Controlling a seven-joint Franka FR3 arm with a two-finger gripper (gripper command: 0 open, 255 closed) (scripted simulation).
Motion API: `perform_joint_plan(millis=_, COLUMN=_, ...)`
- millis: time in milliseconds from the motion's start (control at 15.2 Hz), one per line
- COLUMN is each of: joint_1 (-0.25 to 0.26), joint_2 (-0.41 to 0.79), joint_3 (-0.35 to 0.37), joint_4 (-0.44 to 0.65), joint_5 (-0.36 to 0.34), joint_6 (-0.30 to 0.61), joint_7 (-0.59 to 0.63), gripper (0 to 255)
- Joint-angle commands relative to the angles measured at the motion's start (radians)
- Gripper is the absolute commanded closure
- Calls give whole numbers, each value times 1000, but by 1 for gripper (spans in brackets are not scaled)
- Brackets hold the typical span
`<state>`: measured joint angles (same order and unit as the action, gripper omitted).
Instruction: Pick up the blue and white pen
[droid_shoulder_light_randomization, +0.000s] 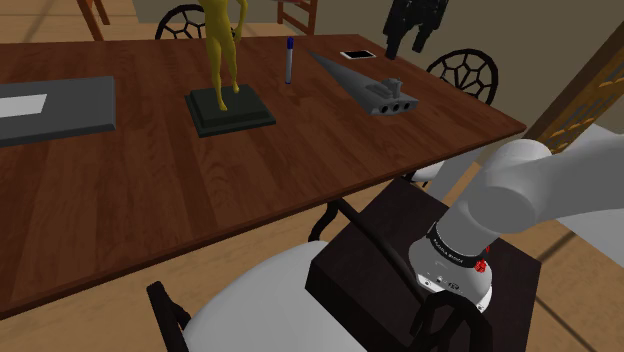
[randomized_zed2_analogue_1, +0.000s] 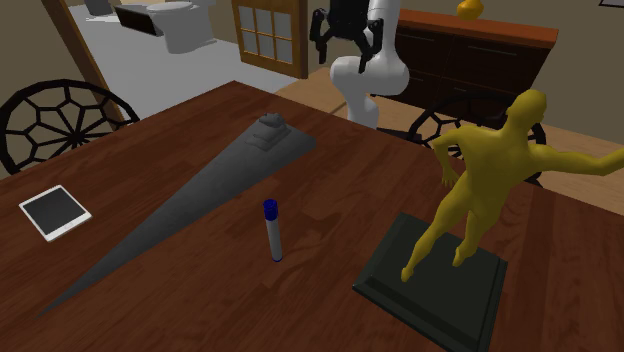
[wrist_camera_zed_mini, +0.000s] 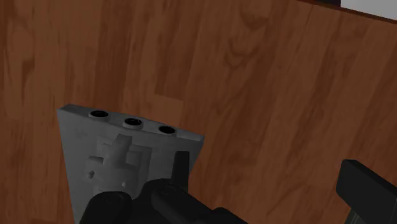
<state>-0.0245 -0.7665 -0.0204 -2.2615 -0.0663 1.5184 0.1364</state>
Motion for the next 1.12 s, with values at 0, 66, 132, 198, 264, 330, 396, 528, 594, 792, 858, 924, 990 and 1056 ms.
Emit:
perform_joint_plan(millis=0, joint_1=0, joint_2=0, joint_3=0, joint_4=0, joint_5=0, joint_6=0, joint_7=0, gripper=0)
perform_joint_plan(millis=66, joint_1=2, joint_2=38, joint_3=-6, joint_4=19, joint_5=-1, joint_6=19, joint_7=-10, gripper=0)
perform_joint_plan(millis=132, joint_1=4, joint_2=77, joint_3=-12, joint_4=39, joint_5=-2, joint_6=37, joint_7=-20, gripper=0)
perform_joint_plan(millis=198, joint_1=7, joint_2=115, joint_3=-18, joint_4=60, joint_5=-3, joint_6=54, joint_7=-30, gripper=0)
perform_joint_plan(millis=264, joint_1=9, joint_2=154, joint_3=-23, joint_4=82, joint_5=-3, joint_6=70, joint_7=-40, gripper=0)
perform_joint_plan(millis=330, joint_1=11, joint_2=193, joint_3=-28, joint_4=106, joint_5=-2, joint_6=85, joint_7=-50, gripper=0)
perform_joint_plan(millis=396, joint_1=14, joint_2=232, joint_3=-33, joint_4=131, joint_5=-1, joint_6=98, joint_7=-60, gripper=0)
perform_joint_plan(millis=528, joint_1=18, joint_2=310, joint_3=-43, joint_4=186, joint_5=3, joint_6=121, joint_7=-81, gripper=0)
perform_joint_plan(millis=594, joint_1=20, joint_2=350, joint_3=-47, joint_4=215, joint_5=5, joint_6=131, joint_7=-91, gripper=0)
perform_joint_plan(millis=792, joint_1=26, joint_2=469, joint_3=-59, joint_4=311, joint_5=15, joint_6=152, joint_7=-123, gripper=0)
perform_joint_plan(millis=858, joint_1=27, joint_2=509, joint_3=-62, joint_4=345, joint_5=19, joint_6=157, joint_7=-134, gripper=0)
perform_joint_plan(millis=924, joint_1=29, joint_2=549, joint_3=-65, joint_4=382, joint_5=24, joint_6=160, joint_7=-145, gripper=0)
perform_joint_plan(millis=990, joint_1=30, joint_2=589, joint_3=-68, joint_4=420, joint_5=29, joint_6=161, joint_7=-156, gripper=0)
perform_joint_plan(millis=1056, joint_1=30, joint_2=630, joint_3=-70, joint_4=459, joint_5=34, joint_6=162, joint_7=-167, gripper=0)
